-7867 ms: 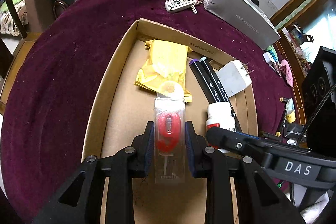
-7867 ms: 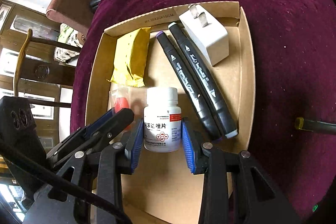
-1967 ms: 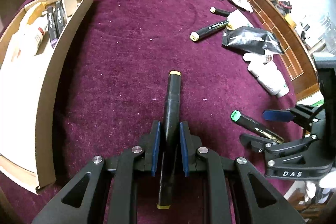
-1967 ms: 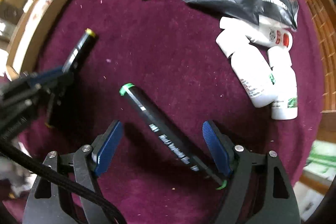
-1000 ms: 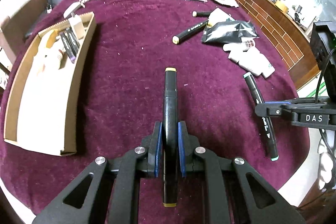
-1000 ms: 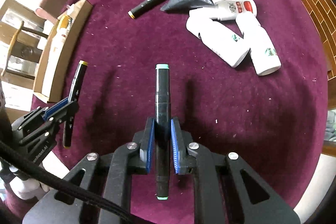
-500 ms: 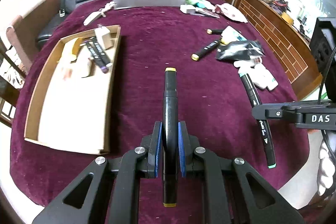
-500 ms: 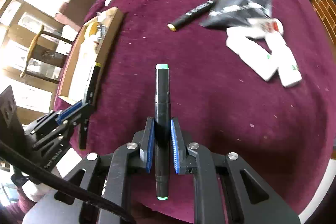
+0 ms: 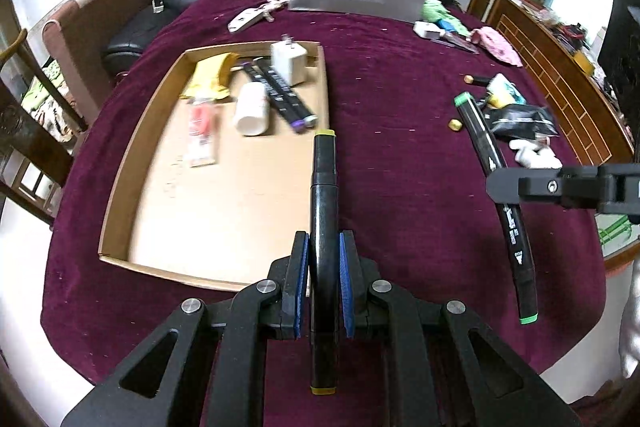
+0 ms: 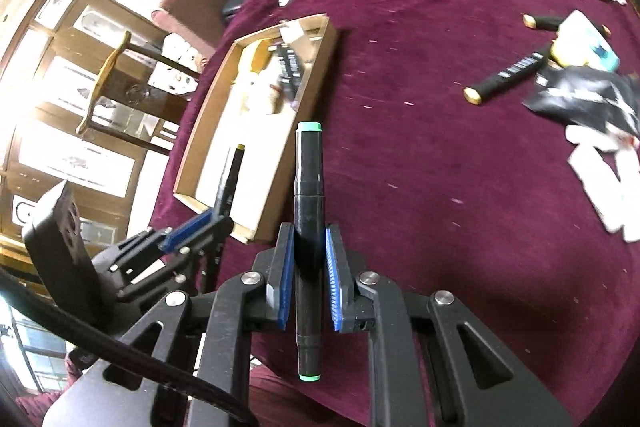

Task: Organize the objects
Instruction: 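Carry the marker with the left tool while the right tool carries its marker toward the tray, then lower the marker into the tray and open the left tool while the right tool releases its marker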

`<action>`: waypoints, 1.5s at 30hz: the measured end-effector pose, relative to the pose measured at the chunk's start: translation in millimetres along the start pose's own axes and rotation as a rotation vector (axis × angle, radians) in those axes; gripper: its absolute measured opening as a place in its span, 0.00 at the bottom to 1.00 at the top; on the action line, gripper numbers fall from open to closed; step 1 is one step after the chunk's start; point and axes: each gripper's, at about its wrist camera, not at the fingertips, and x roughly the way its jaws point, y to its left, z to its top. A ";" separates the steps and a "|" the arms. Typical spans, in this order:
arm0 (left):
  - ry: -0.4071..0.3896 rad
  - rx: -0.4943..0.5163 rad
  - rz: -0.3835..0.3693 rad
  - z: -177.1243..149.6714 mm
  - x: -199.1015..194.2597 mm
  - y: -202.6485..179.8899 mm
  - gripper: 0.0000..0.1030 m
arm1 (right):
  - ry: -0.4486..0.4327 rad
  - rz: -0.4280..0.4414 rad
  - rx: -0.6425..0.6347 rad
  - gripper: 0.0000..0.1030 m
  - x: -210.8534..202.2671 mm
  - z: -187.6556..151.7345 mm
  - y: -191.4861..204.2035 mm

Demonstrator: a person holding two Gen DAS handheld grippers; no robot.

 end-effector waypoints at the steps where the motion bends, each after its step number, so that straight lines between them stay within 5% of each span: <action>1: 0.002 -0.003 0.002 0.1 0.6 5.5 0.11 | 0.002 0.004 -0.005 0.12 4.5 3.0 5.9; 18: 0.025 -0.058 0.016 17.9 17.8 97.9 0.11 | 0.012 0.025 -0.042 0.13 60.2 38.4 78.7; 45: 0.049 -0.094 -0.047 76.4 82.6 164.9 0.11 | 0.110 -0.148 -0.124 0.13 150.0 97.5 124.5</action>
